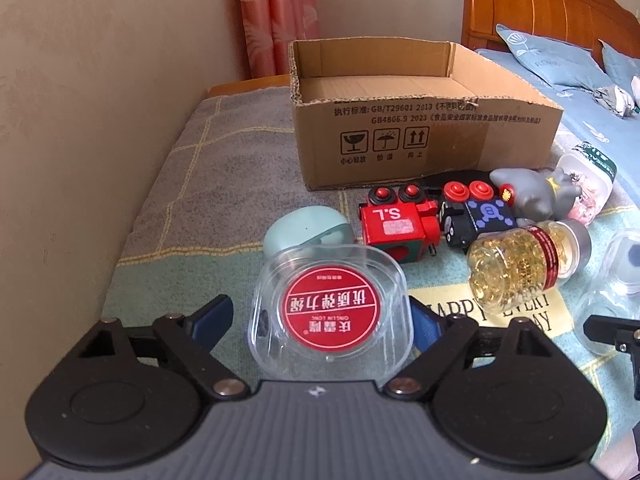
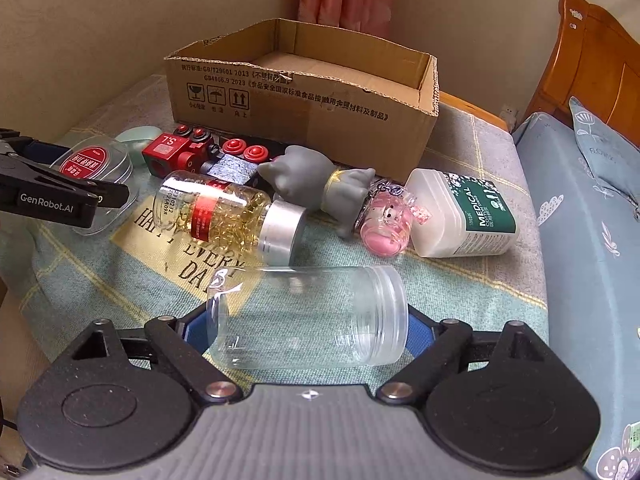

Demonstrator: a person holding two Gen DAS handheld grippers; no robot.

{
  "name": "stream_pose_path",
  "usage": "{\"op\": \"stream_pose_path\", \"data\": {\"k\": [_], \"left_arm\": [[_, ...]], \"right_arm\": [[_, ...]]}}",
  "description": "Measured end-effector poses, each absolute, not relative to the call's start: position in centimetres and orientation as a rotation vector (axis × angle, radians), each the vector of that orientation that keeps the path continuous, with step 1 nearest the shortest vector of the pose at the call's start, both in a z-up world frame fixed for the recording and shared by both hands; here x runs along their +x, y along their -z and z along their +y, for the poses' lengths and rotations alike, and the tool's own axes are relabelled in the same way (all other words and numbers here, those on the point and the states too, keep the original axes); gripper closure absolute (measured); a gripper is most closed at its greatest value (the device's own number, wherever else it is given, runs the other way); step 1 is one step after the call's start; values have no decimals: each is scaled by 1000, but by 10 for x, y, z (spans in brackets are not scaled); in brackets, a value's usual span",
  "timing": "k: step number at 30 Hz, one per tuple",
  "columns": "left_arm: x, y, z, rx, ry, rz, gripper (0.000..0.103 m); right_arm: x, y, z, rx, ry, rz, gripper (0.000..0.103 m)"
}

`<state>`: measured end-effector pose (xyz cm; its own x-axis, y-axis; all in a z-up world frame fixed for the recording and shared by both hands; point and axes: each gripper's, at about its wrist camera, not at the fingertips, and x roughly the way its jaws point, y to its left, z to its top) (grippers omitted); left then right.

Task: Organize rigid objects
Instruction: 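Close left tool on clear red-labelled box while right tool grasps clear jar, then carry both items into the cardboard box and open both tools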

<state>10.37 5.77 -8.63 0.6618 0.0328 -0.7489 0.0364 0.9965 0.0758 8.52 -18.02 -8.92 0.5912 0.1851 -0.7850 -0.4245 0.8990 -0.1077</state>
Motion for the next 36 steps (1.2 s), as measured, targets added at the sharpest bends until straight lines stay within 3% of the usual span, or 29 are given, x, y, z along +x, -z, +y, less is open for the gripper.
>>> {"op": "stream_pose_path", "data": {"k": [2,12,21,29,36], "left_arm": [[103,85,57,90,17,849,28],[95,70,60,104,36,854,28],[99,18,48,128,99,744,28],[154,-26,25,168,164,626,28],[215,-27,11,202,134,621,28]], "right_arm": [[85,89,-180,-302,-367,873,10],[82,80,-183,-330,-397,867,10],[89,63,-192,-327,-434,851,10],[101,34,-200,-289,-461,816,10],[108,12,-204,-300,-432,769,10]]}}
